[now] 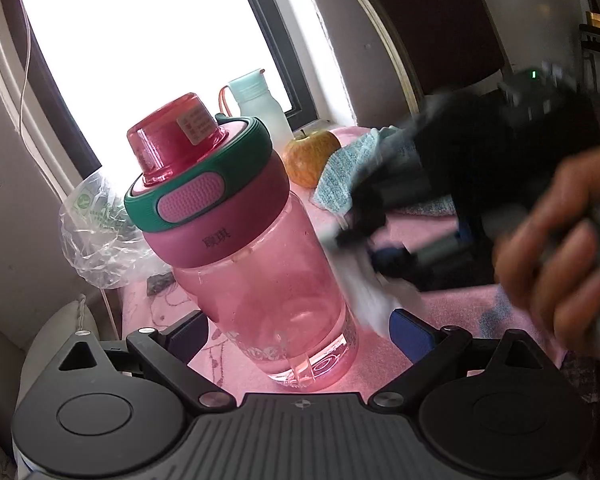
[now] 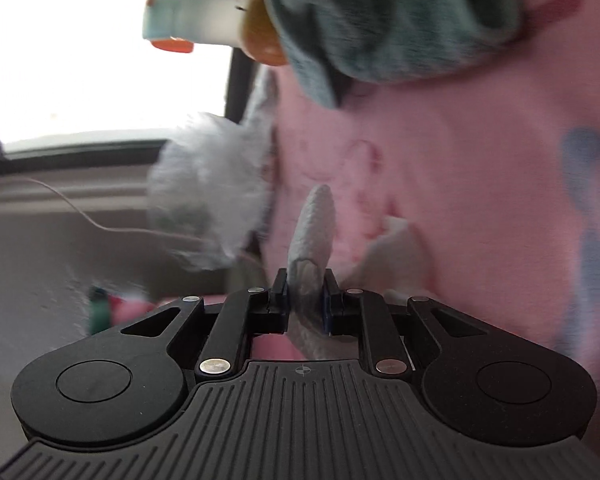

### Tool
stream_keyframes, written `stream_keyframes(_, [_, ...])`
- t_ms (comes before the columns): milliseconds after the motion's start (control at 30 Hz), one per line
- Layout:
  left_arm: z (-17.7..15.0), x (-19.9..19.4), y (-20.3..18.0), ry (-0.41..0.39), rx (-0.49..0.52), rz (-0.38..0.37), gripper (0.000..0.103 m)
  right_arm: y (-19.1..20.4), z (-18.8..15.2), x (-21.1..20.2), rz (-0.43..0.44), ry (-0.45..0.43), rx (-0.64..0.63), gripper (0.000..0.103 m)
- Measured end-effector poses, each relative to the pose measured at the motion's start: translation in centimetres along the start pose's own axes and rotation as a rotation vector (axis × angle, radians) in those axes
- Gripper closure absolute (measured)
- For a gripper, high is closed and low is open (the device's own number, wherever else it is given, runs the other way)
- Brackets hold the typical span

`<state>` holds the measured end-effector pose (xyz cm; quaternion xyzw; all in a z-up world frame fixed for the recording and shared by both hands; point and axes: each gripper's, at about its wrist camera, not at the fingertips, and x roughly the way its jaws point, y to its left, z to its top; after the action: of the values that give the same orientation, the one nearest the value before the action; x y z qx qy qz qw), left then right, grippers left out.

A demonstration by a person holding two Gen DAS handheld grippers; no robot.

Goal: Clean container
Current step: 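Hold the pink bottle with the left gripper while the right gripper wipes its side with tissue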

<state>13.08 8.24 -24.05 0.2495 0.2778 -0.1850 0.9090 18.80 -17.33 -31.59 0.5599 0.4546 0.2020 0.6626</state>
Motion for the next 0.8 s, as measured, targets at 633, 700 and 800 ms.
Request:
stream_keyframes(633, [0.1, -4.6, -4.3, 0.001, 0.010, 0.009, 0.008, 1.9, 0.8, 0.9, 0.060, 0.009, 0.017, 0.085])
stream_keyframes(700, [0.0, -4.7, -4.4, -0.001, 0.016, 0.007, 0.008, 0.3, 0.3, 1.0, -0.033, 0.008, 0.006, 0.086])
stream_keyframes(800, [0.0, -4.9, -4.3, -0.002, 0.021, 0.001, 0.008, -0.9, -0.3, -0.4, -0.019, 0.021, 0.055, 0.086])
